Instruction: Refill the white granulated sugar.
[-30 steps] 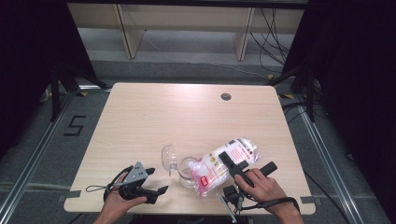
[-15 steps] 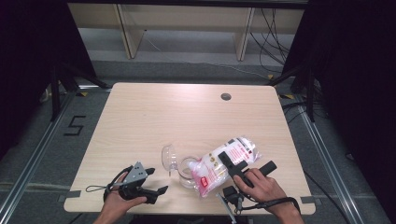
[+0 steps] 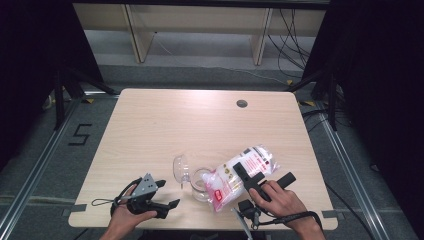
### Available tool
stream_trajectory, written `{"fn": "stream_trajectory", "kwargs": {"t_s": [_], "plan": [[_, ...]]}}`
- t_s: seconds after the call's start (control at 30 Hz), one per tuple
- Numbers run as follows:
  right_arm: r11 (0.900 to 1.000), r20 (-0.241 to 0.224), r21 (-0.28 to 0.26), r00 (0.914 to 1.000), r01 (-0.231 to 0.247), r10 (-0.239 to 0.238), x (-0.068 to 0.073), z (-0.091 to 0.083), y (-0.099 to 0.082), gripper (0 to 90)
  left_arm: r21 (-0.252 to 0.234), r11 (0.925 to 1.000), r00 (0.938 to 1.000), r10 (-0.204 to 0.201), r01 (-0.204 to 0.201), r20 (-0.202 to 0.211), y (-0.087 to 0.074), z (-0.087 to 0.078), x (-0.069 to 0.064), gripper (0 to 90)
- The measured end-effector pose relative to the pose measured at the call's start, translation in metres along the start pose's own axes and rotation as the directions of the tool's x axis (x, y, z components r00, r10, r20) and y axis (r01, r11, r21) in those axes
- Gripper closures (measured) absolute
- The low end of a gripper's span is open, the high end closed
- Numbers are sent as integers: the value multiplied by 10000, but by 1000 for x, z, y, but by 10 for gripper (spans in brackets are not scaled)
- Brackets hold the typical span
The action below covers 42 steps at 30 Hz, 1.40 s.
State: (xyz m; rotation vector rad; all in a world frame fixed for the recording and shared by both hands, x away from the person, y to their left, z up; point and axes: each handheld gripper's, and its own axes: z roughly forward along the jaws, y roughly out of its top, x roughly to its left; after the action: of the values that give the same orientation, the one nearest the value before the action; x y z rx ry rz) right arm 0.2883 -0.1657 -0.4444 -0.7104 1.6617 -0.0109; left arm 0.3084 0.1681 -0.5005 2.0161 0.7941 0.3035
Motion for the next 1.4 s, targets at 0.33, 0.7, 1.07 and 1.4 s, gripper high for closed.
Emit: {"fn": "stream_trajectory", "kwargs": {"t_s": [0.33, 0.7, 1.07, 1.4], "plan": [[9998, 63, 43, 9998, 193, -193, -1, 0, -1, 532, -3, 10000, 10000, -2, 2, 2, 0, 0, 0, 174], [9998, 12, -15, 9998, 220, -220, 0, 0, -1, 535, -113, 9999, 9999, -96, 96, 65, 0, 1, -1, 174], [9998, -16, -26, 9998, 196, -196, 0, 0, -2, 537, -116, 9999, 9999, -102, 102, 65, 0, 1, 0, 174], [9999, -24, -59, 9999, 143, -143, 0, 0, -3, 539, 7, 10000, 10000, 7, -7, -4, 0, 0, 0, 174]]}}
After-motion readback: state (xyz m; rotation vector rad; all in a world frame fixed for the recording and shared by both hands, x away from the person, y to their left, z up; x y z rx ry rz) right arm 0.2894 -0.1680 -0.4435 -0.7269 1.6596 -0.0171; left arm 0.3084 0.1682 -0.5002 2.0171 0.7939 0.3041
